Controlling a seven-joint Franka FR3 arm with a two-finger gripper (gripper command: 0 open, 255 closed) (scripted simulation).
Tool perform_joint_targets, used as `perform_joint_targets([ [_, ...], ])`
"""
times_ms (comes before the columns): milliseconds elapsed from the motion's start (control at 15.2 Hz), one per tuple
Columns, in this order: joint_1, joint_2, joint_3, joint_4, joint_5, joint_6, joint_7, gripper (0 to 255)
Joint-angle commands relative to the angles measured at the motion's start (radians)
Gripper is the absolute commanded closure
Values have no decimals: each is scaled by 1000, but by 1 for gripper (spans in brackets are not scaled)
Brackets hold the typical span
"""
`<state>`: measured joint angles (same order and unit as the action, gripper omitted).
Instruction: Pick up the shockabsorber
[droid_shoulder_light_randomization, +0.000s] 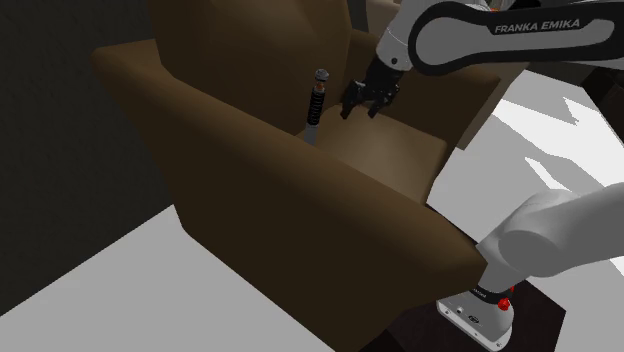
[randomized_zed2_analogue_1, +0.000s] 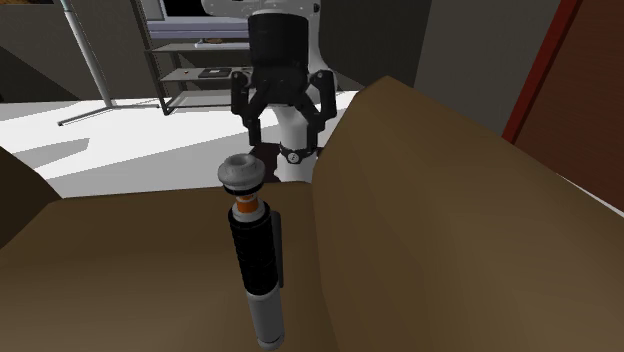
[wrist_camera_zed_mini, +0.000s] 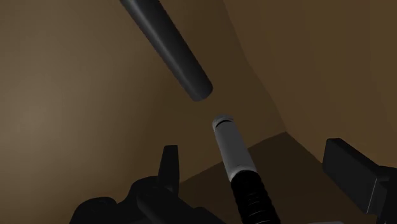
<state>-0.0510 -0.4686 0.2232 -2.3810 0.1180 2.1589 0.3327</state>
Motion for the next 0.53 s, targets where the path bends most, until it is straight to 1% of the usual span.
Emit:
perform_joint_targets([
  [0, -26, 69, 37, 53, -33, 56, 77, 0],
  [198, -67, 165, 92, 123, -103, 129, 203, 0],
  [462, -120, 298, 158, 238, -242, 193, 393, 0],
])
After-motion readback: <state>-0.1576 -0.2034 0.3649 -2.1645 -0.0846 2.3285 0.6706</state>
